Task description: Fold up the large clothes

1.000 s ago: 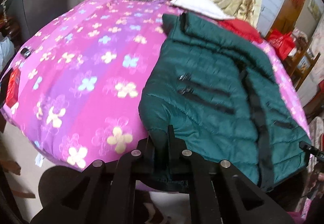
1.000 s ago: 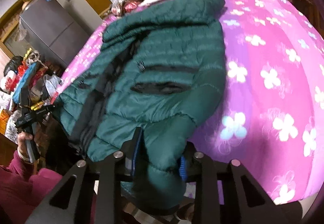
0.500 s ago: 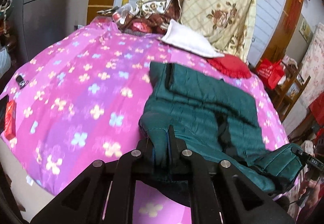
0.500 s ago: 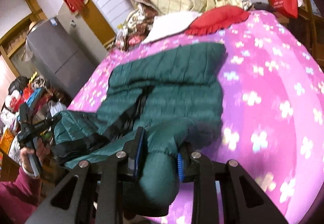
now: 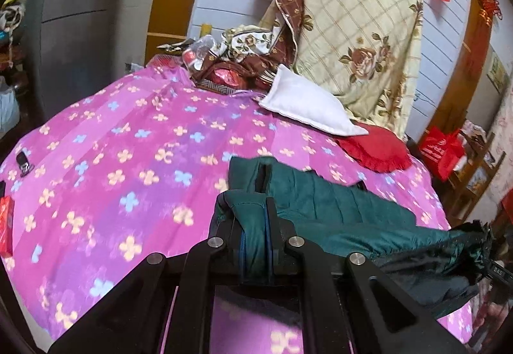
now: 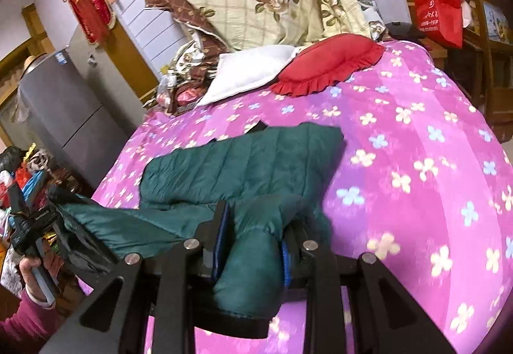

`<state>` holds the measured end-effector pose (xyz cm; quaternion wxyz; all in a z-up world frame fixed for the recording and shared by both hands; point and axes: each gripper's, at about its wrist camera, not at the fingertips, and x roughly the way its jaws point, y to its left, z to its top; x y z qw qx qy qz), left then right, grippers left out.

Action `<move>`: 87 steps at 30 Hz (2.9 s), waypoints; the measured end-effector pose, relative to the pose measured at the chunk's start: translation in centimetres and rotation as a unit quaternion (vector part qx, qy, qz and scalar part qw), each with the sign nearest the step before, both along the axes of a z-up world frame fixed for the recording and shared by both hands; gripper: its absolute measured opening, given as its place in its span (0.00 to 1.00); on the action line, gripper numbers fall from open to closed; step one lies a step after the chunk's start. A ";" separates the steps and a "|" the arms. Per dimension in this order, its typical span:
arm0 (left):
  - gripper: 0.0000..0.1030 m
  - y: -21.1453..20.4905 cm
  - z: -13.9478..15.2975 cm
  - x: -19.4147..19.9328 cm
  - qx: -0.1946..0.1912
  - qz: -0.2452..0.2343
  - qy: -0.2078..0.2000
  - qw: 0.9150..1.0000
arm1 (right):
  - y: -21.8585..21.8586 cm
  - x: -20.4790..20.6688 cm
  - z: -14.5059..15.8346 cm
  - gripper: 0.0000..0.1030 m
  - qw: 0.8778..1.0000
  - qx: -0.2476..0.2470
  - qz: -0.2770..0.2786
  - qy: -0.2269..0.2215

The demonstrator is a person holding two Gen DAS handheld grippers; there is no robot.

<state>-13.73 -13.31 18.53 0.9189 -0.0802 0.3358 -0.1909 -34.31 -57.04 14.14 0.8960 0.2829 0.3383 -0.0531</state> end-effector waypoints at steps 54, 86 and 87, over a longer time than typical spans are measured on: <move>0.00 -11.4 -10.1 16.1 0.084 0.065 0.042 0.993 | 3.4 16.2 -2.4 0.77 0.991 -0.113 0.061 -0.021; 0.50 -9.8 -11.3 16.3 0.073 0.062 0.097 0.991 | 0.0 19.4 -6.2 0.77 0.976 -0.200 -0.020 0.082; 0.50 -9.7 -11.4 16.3 0.071 0.064 0.097 0.991 | -0.8 19.6 -6.7 0.77 0.977 -0.194 -0.025 0.091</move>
